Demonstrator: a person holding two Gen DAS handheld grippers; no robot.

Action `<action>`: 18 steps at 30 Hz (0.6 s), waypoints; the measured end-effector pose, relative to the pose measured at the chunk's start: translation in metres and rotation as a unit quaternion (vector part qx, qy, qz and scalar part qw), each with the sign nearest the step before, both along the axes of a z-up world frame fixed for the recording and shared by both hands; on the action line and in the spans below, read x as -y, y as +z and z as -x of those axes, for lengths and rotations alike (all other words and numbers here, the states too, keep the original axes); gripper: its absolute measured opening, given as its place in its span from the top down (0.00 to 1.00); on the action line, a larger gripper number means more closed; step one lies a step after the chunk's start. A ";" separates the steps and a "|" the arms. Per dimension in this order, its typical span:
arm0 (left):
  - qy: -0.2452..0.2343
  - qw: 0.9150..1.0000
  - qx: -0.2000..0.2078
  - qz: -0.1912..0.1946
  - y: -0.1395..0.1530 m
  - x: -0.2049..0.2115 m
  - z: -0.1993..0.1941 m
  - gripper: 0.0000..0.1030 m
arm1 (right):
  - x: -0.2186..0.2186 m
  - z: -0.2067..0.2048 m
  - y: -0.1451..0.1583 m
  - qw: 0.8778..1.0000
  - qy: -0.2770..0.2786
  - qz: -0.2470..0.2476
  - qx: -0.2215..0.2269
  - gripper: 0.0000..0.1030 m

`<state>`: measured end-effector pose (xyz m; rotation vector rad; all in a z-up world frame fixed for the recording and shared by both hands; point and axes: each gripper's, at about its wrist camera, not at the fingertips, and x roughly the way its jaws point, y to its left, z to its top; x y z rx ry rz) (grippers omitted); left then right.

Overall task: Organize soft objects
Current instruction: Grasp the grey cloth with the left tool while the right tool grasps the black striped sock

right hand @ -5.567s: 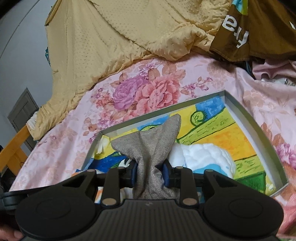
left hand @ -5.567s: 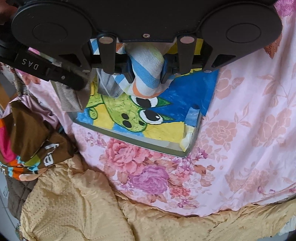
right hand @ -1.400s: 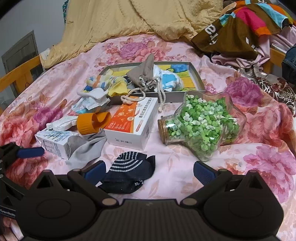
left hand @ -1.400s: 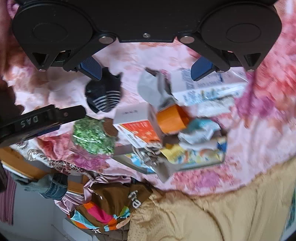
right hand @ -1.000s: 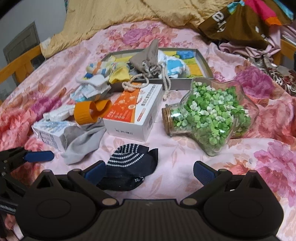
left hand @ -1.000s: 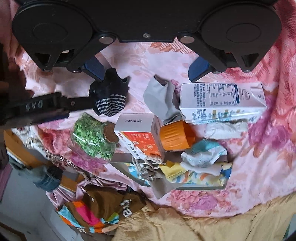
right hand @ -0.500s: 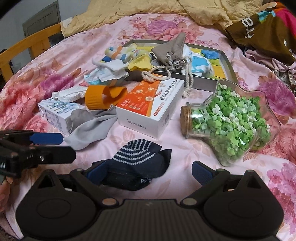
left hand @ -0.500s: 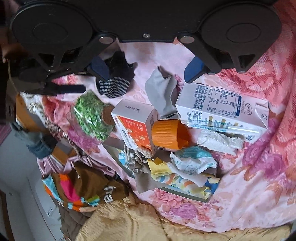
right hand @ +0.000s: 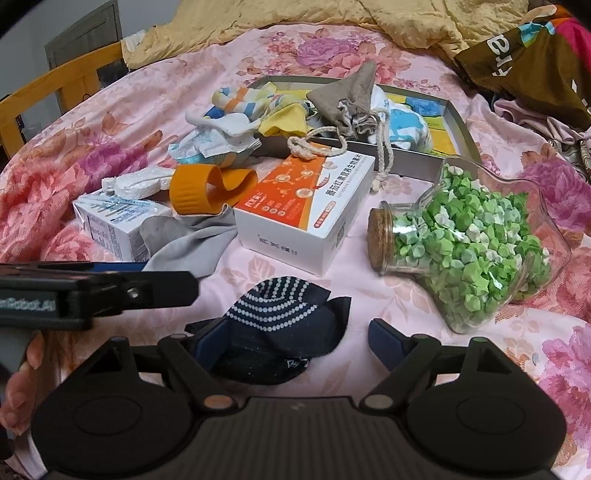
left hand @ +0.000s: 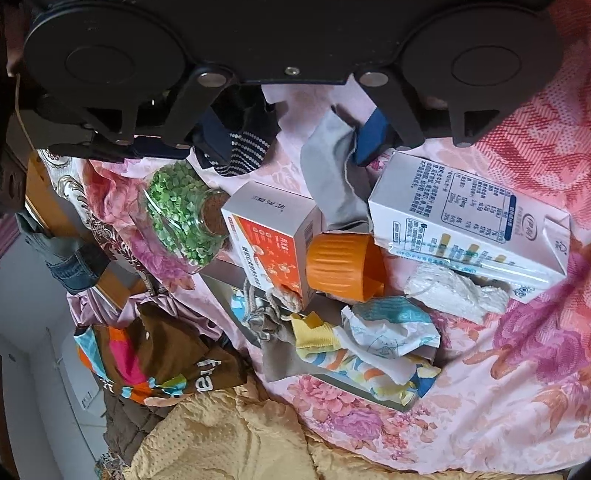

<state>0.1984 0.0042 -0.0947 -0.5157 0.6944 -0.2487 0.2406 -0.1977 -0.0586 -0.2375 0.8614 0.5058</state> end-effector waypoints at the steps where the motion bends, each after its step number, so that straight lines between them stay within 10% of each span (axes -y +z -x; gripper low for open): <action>1: 0.003 1.000 -0.001 -0.001 -0.001 0.001 -0.001 0.30 | -0.001 0.000 -0.001 1.000 0.001 0.000 -0.001 0.17; 18: 0.021 0.999 -0.015 -0.021 -0.009 -0.002 -0.008 0.66 | -0.008 0.003 -0.002 1.000 0.018 0.004 0.003 0.28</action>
